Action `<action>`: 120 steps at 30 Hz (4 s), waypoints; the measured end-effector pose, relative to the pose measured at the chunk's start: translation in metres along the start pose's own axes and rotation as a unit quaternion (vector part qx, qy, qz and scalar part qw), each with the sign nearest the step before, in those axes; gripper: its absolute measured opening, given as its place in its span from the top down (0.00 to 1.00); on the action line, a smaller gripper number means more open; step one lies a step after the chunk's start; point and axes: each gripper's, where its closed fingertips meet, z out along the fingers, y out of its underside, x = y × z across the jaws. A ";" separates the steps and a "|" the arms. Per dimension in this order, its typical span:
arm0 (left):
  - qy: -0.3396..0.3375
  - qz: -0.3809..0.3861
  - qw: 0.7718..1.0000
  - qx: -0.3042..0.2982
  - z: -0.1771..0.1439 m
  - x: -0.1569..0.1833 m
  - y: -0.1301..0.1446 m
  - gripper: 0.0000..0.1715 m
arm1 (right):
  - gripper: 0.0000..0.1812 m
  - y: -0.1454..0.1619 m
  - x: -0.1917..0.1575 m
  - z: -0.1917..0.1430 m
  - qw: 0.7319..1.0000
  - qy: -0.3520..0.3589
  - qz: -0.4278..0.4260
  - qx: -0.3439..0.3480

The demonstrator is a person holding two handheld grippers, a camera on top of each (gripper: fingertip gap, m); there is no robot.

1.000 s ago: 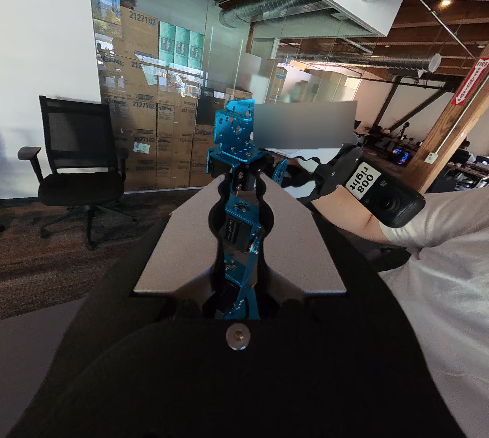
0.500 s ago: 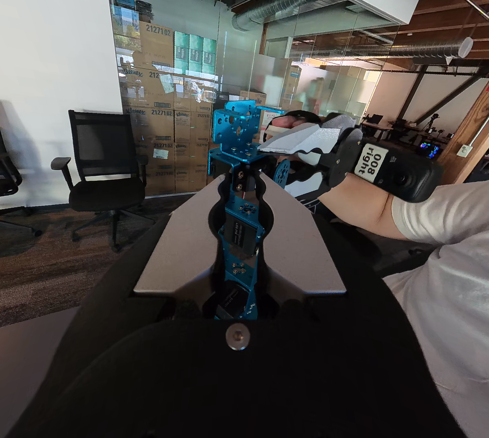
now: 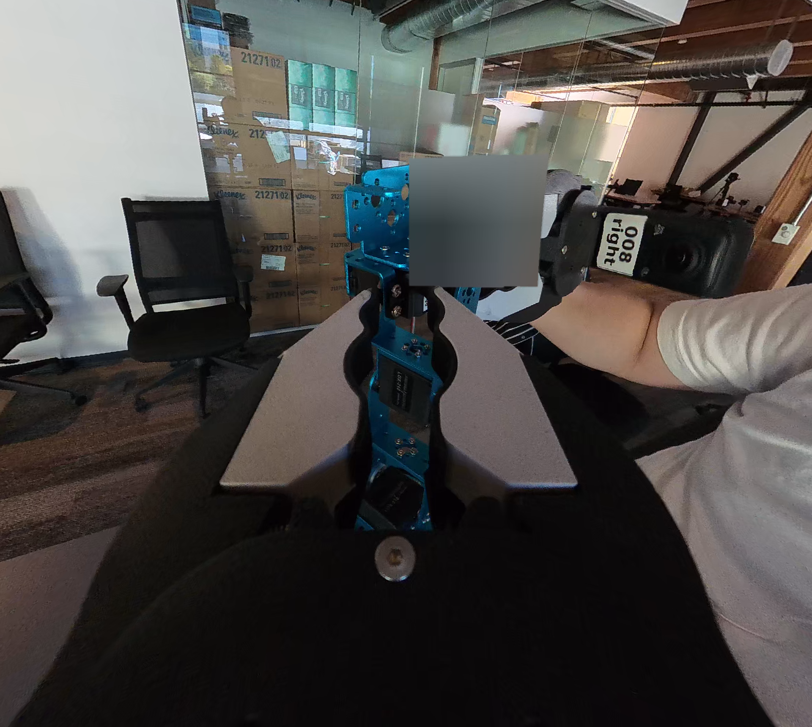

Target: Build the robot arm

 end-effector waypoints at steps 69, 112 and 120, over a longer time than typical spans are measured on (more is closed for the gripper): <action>-0.024 0.039 0.999 0.008 0.008 -0.003 0.004 0.92 | 0.85 -0.003 -0.022 -0.025 0.724 -0.668 -0.142 -0.098; -0.046 0.020 0.998 0.022 0.003 -0.005 -0.002 0.92 | 0.57 0.030 0.016 -0.017 0.713 -0.112 0.690 0.053; -0.048 0.033 0.998 0.019 0.002 -0.004 -0.002 0.91 | 0.74 0.027 0.010 0.003 0.783 -0.070 0.616 -0.051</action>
